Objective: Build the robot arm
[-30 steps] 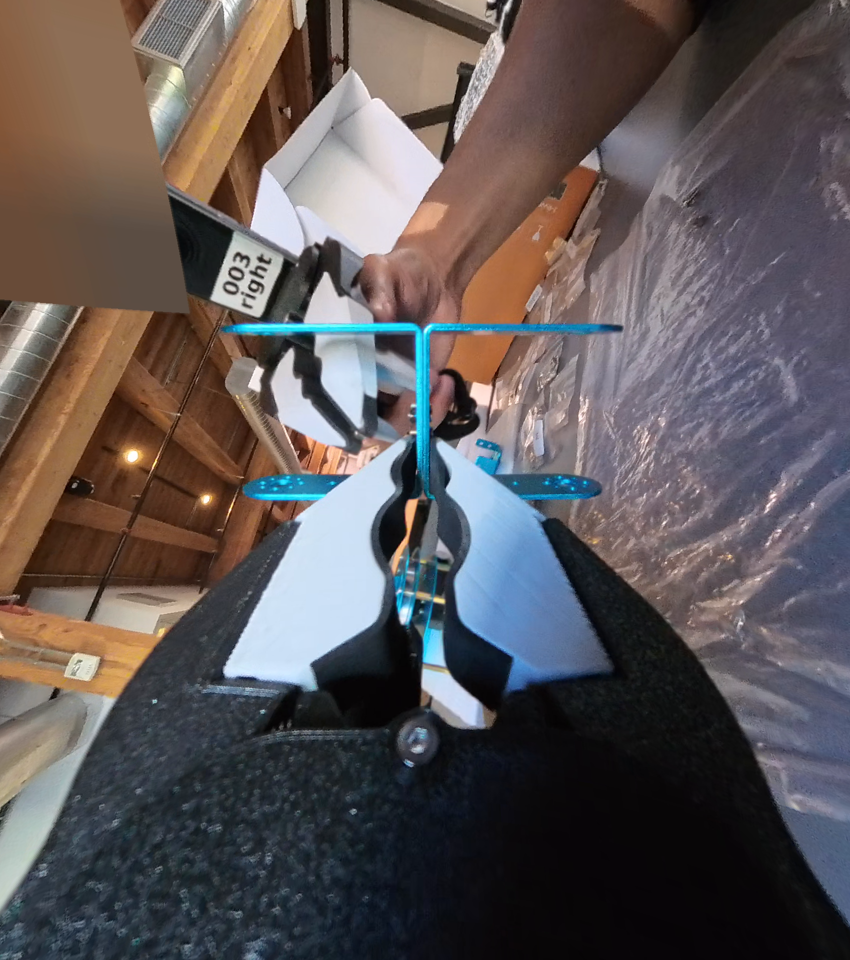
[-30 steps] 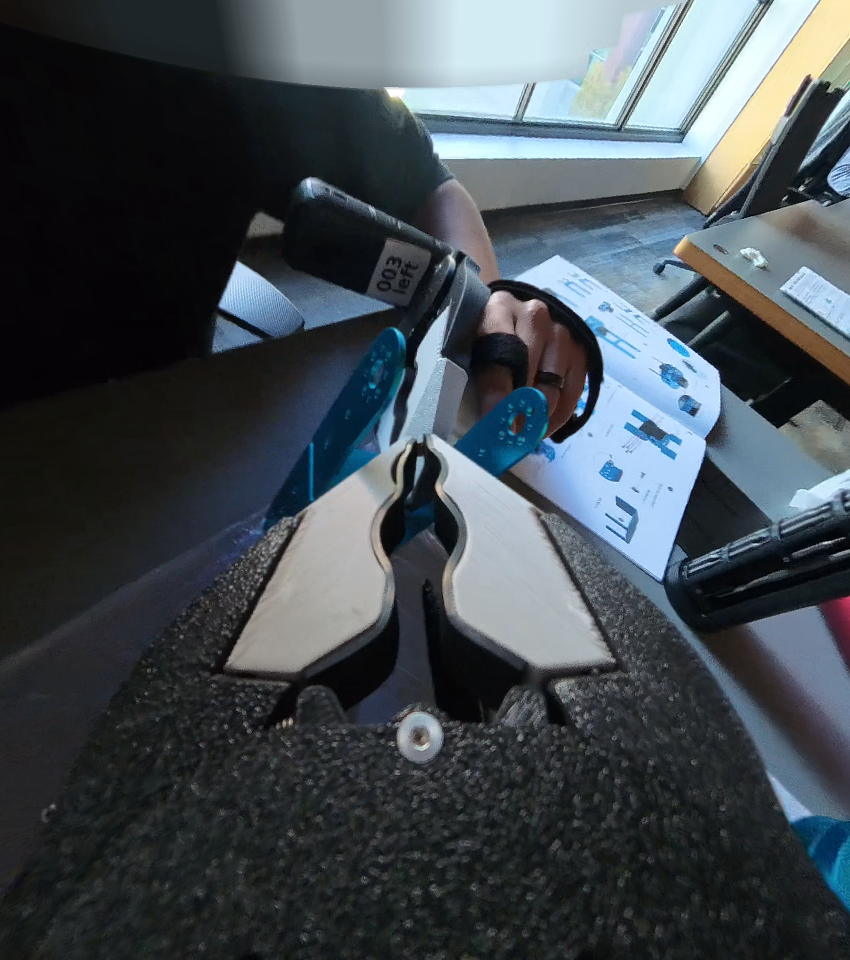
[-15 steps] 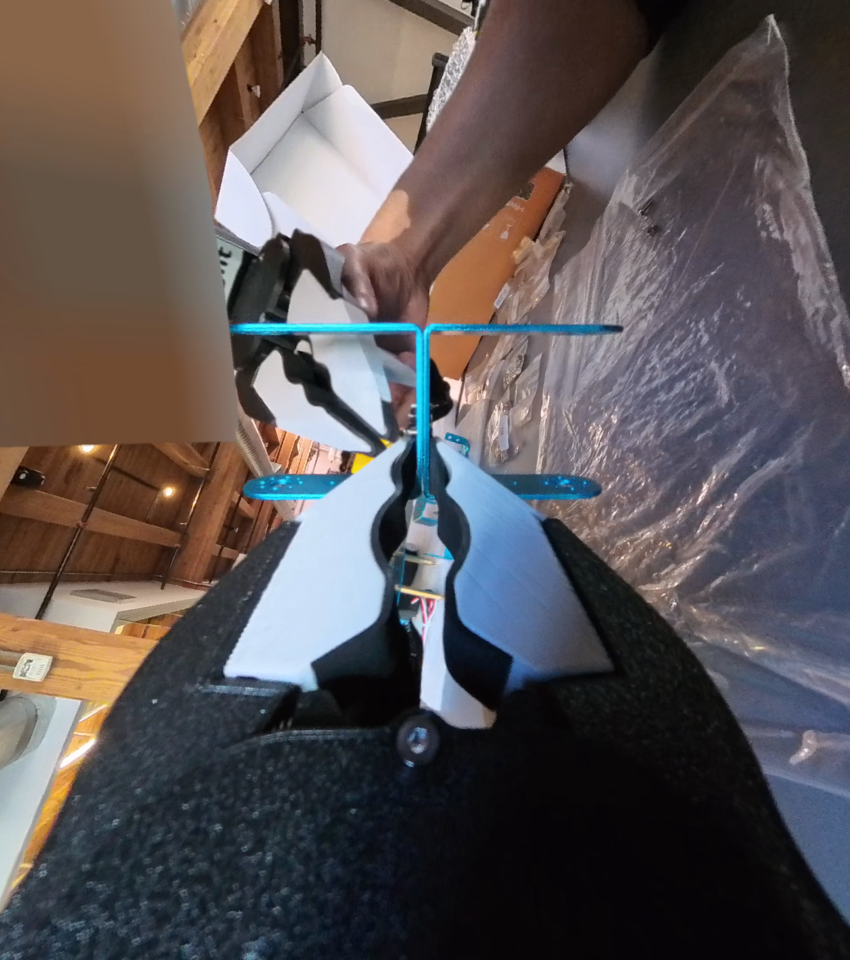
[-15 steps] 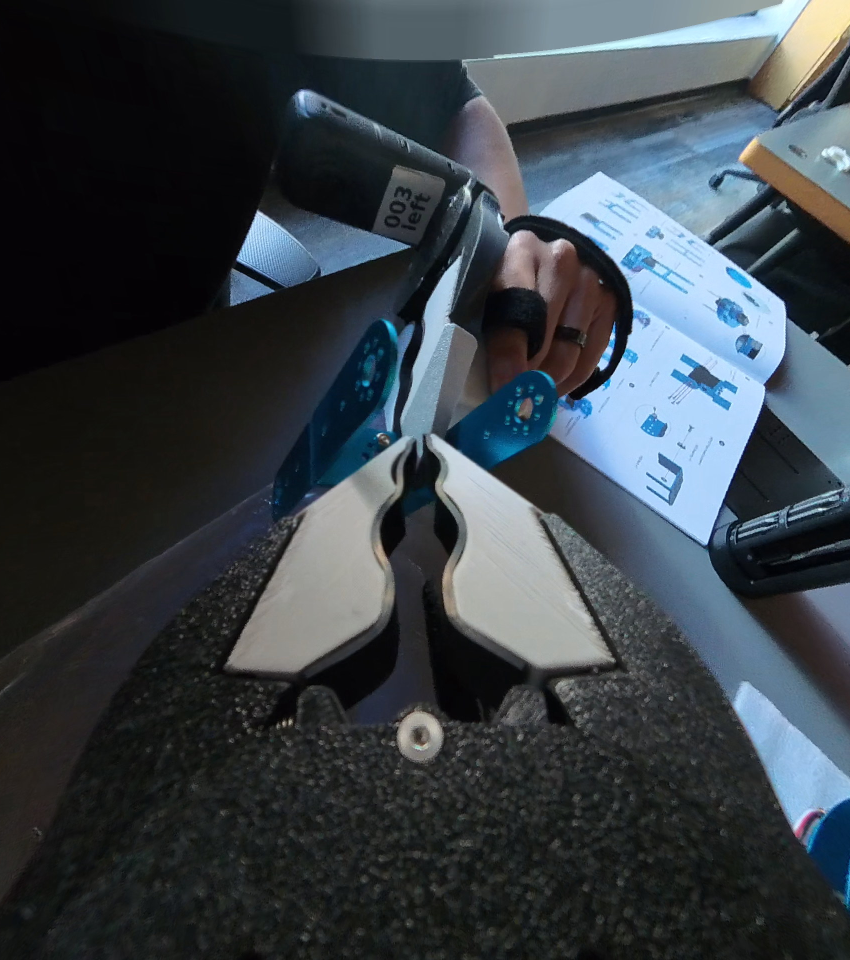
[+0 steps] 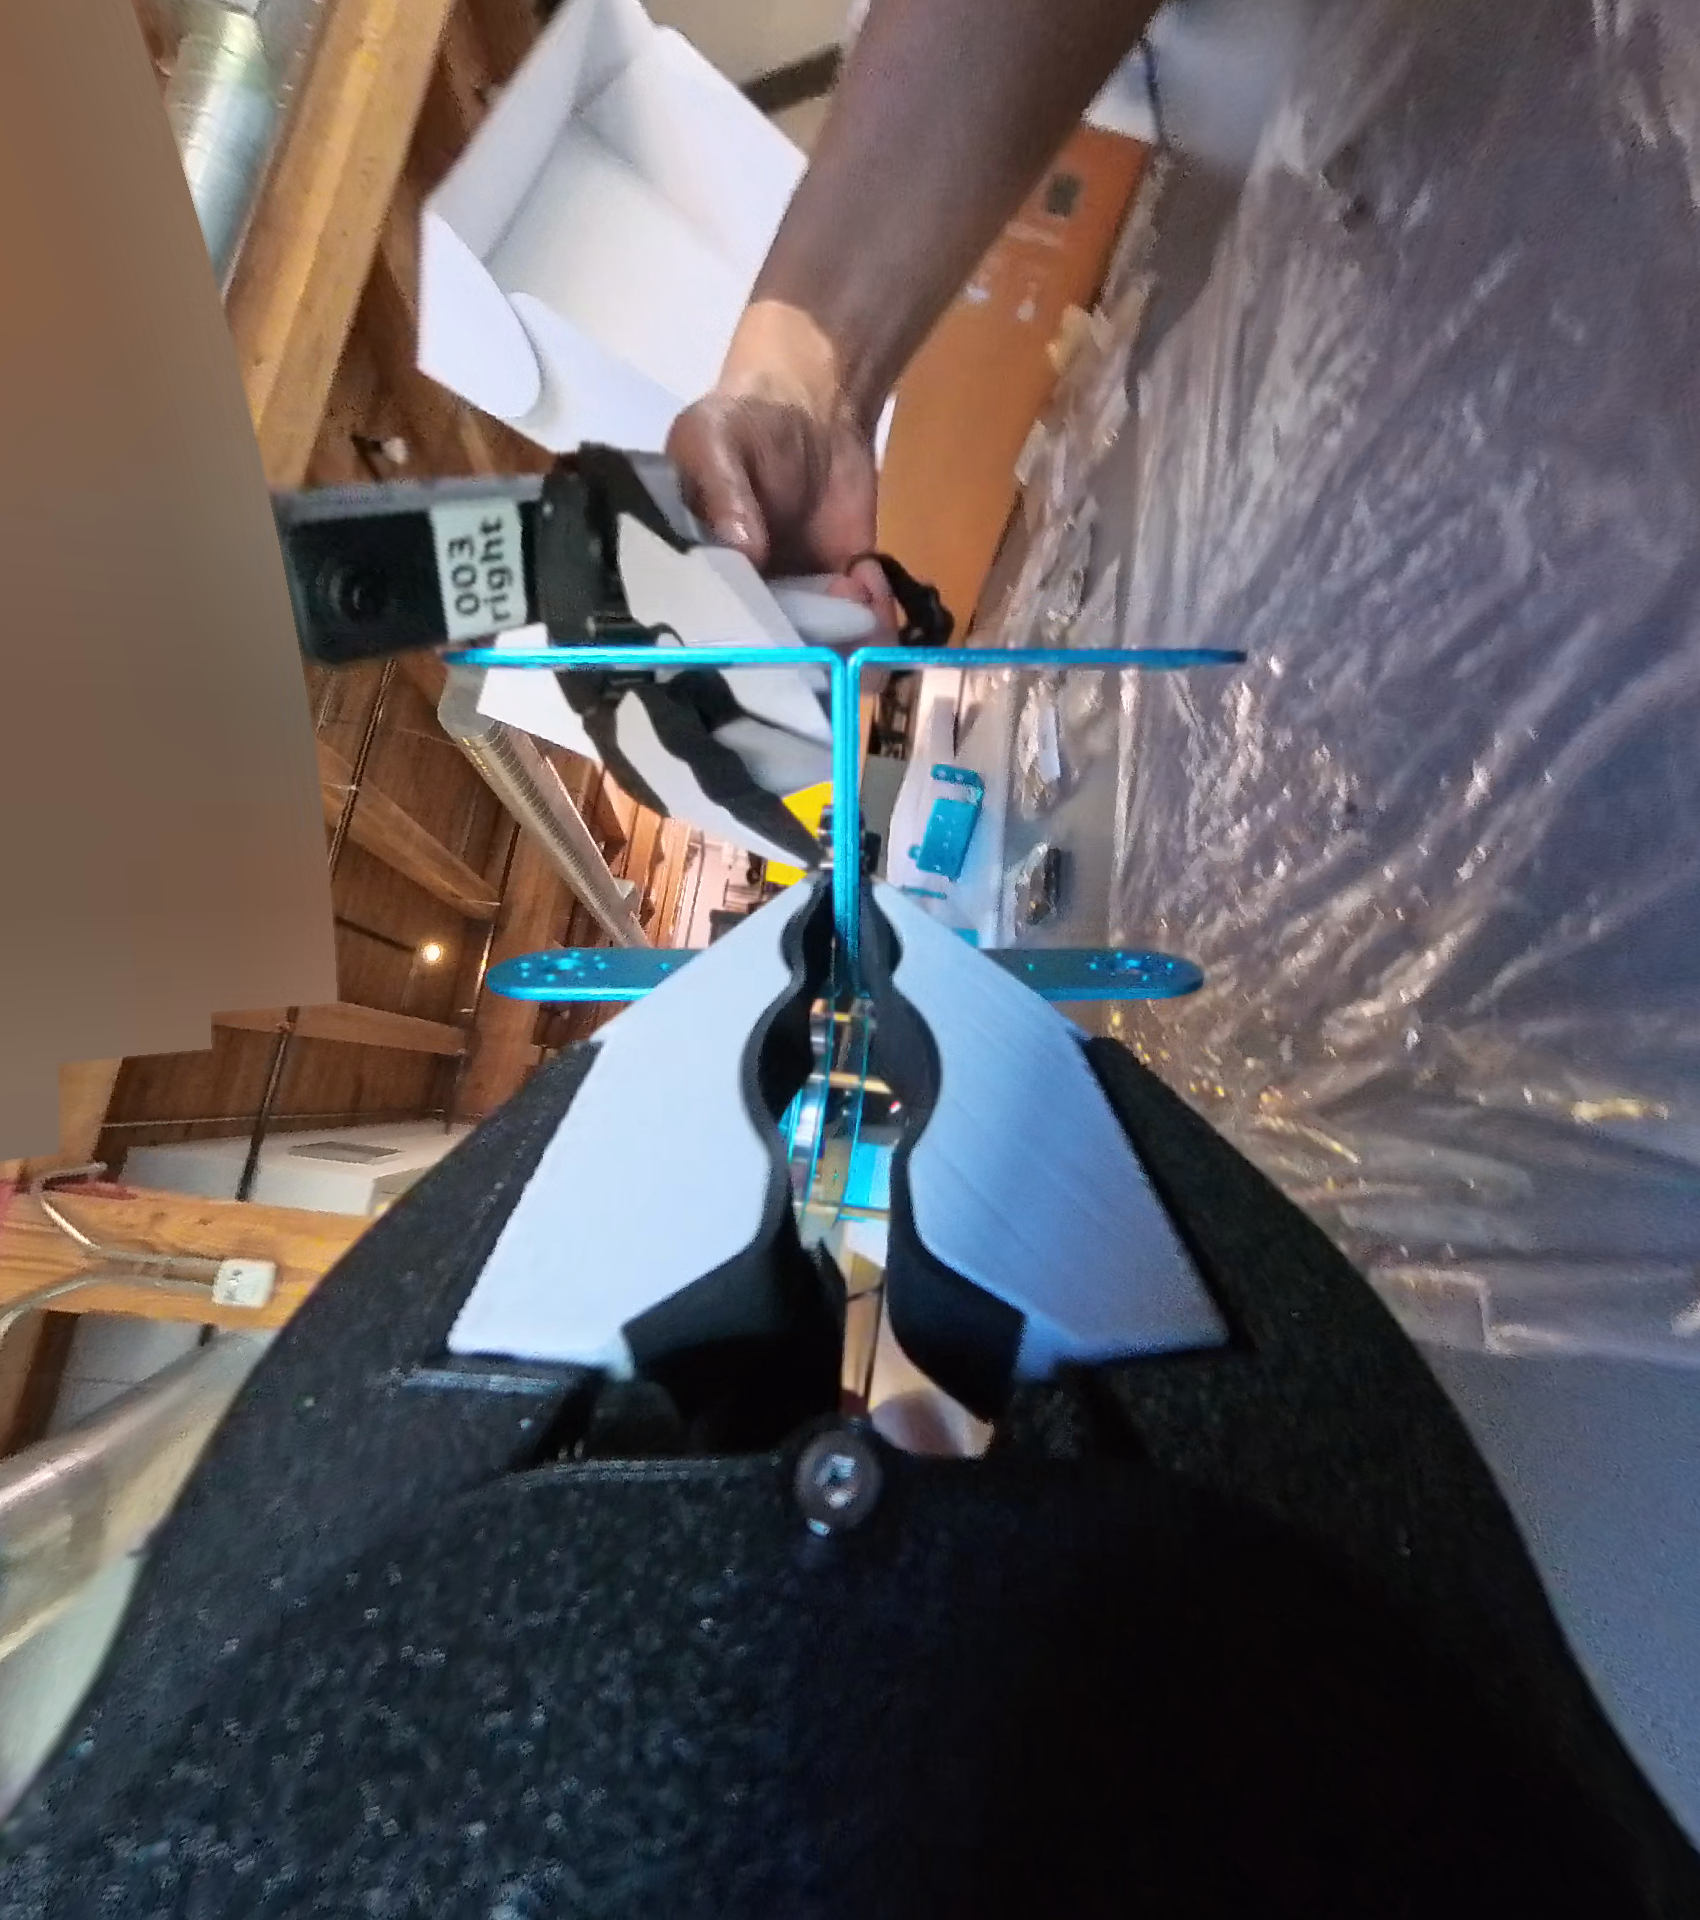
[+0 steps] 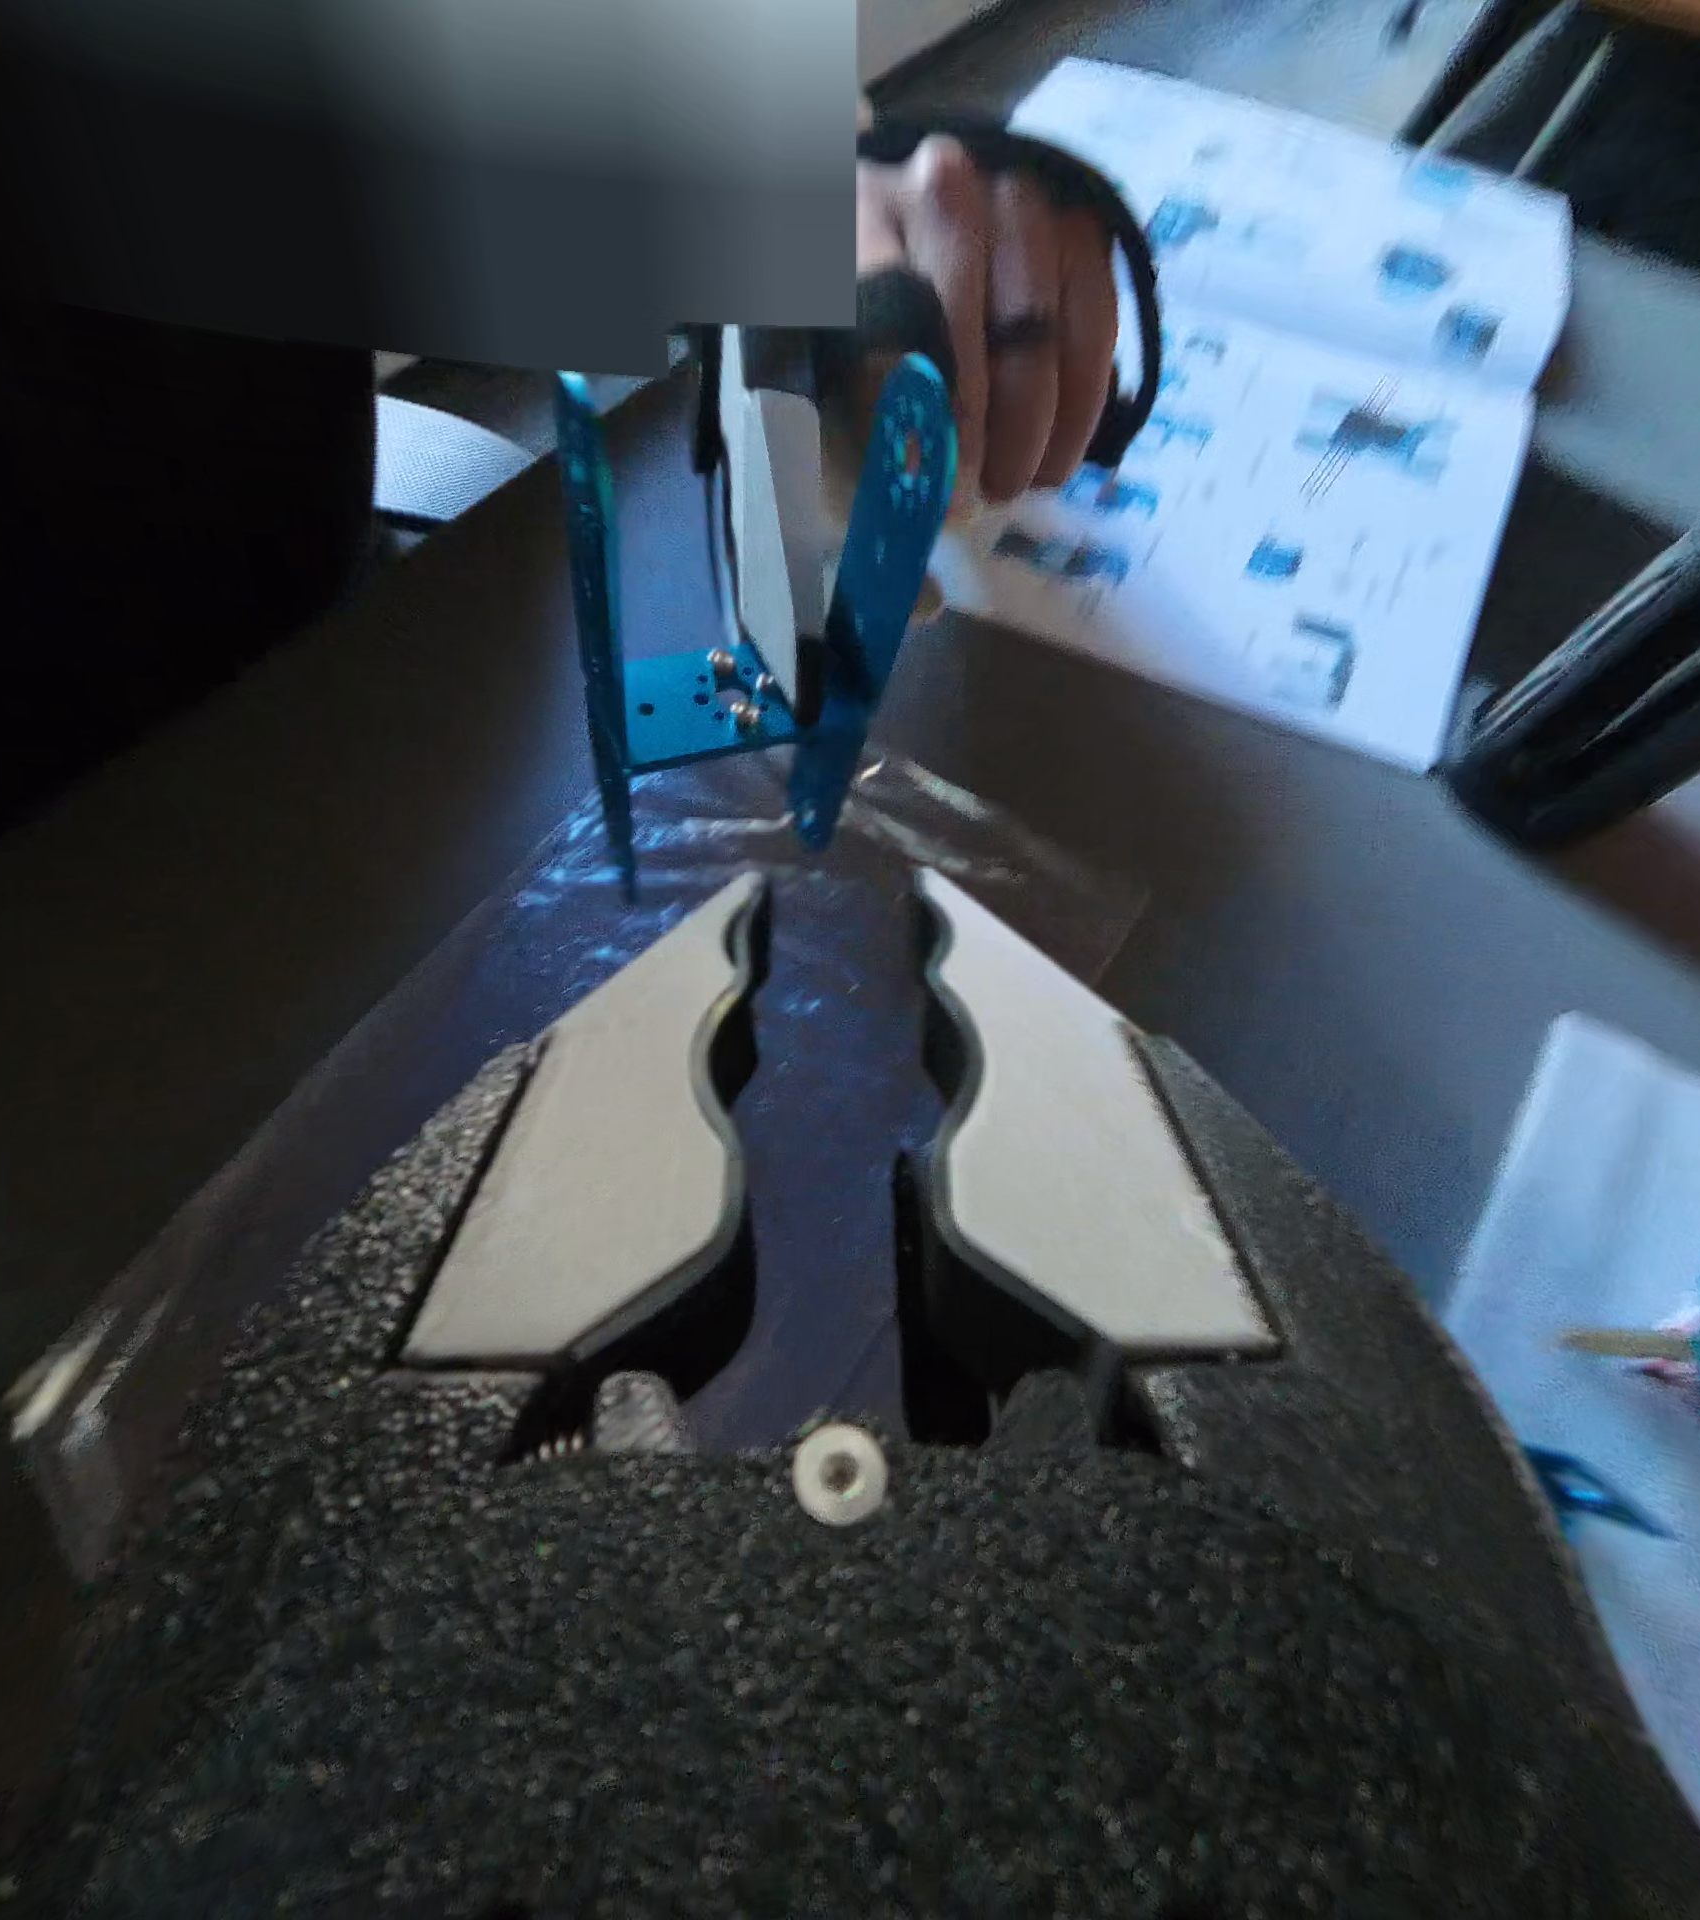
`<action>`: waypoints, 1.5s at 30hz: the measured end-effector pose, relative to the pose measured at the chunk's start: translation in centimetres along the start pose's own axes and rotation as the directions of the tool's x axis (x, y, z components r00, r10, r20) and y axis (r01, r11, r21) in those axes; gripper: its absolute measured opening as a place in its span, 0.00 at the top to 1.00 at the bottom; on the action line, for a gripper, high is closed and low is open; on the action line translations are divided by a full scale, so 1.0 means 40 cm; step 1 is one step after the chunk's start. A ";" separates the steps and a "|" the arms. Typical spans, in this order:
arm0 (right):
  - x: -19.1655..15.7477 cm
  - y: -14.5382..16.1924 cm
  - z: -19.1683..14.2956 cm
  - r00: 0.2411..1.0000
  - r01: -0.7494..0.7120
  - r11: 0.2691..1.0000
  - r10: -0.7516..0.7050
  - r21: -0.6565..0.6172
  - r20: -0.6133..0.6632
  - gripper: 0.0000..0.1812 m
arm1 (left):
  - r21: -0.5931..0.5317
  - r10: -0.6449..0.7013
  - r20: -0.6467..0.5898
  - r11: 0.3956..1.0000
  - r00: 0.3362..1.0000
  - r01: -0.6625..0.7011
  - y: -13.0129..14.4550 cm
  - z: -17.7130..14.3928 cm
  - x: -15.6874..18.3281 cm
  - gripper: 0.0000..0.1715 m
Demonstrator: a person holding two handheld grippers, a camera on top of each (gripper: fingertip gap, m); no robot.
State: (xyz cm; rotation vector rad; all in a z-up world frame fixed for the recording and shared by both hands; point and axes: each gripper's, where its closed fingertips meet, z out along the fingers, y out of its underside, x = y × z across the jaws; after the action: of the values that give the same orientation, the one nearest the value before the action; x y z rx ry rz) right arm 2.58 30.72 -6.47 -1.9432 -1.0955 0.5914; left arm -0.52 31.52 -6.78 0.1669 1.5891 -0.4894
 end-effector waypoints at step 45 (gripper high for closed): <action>0.048 -0.039 -0.004 0.950 -0.311 0.915 0.297 0.258 0.093 0.86 | -0.151 -0.295 -0.088 0.948 0.951 0.280 0.112 0.019 0.006 0.98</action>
State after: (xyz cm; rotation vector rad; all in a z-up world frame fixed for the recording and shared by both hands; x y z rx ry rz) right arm 2.95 32.77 -5.12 -1.8747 -0.7003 0.9160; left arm 1.92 35.17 -7.94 -0.1491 1.7590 -0.6028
